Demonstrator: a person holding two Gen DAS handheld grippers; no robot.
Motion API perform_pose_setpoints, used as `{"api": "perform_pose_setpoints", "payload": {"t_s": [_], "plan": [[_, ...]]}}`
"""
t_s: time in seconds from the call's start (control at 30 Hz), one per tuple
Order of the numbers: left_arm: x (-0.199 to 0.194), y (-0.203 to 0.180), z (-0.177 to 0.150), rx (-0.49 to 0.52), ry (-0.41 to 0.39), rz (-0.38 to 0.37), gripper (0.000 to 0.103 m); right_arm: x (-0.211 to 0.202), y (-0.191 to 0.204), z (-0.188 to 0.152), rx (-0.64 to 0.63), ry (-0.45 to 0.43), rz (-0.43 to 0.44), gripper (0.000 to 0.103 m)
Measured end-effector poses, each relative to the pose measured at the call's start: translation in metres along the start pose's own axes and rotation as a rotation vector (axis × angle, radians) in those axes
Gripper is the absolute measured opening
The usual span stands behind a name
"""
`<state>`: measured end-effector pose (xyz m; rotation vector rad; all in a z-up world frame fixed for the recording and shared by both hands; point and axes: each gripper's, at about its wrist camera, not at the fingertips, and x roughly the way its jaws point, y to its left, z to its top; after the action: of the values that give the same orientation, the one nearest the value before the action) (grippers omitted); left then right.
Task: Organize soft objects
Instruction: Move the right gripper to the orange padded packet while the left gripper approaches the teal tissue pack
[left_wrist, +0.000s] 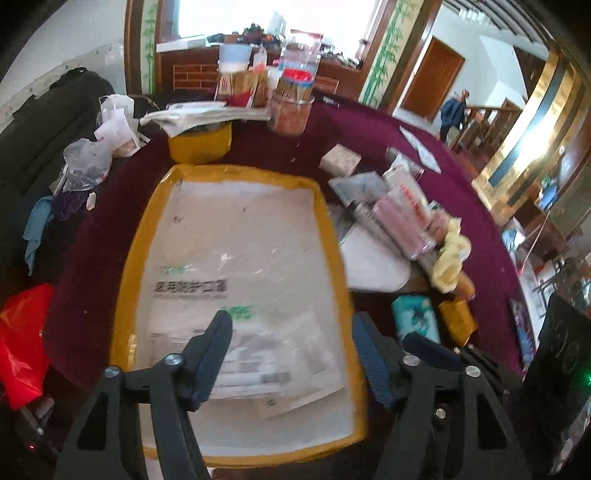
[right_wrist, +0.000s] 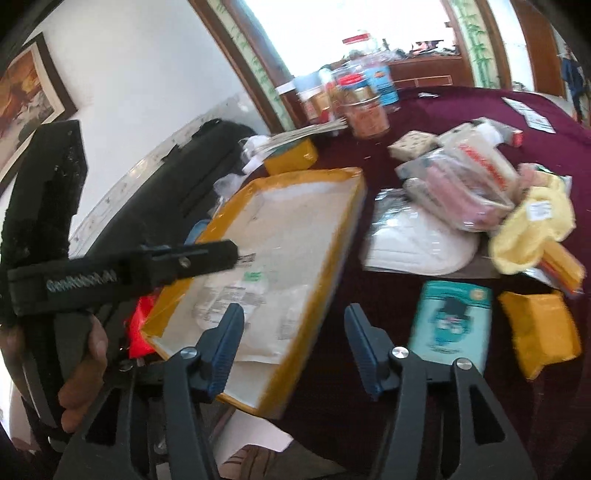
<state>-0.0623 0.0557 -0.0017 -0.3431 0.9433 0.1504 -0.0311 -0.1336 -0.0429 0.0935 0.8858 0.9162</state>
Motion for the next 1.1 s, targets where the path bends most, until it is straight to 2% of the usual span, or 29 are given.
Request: {"api": "perform_pose_setpoints", "payload": {"t_s": [0.2,0.37,0.47,0.77,1.1], "plan": [[0.009,-0.038,-0.001,-0.007,0.012,-0.031,0.073,-0.016,-0.037,-0.012,0.053,0.006,-0.040,0.056],[0.018,-0.072,-0.006,0.024,0.034,-0.045,0.073,-0.032,-0.065,-0.024,0.129,-0.023,-0.069,0.056],[0.023,-0.085,-0.010,0.036,0.058,-0.036,0.073,-0.042,-0.076,-0.027,0.163,-0.036,-0.055,0.056],[0.029,-0.097,-0.019,0.037,0.067,-0.019,0.073,-0.051,-0.086,-0.032,0.143,-0.024,-0.010,0.056],[0.033,-0.096,-0.028,0.035,0.094,-0.037,0.073,-0.049,-0.100,-0.033,0.190,-0.008,-0.031,0.056]]}}
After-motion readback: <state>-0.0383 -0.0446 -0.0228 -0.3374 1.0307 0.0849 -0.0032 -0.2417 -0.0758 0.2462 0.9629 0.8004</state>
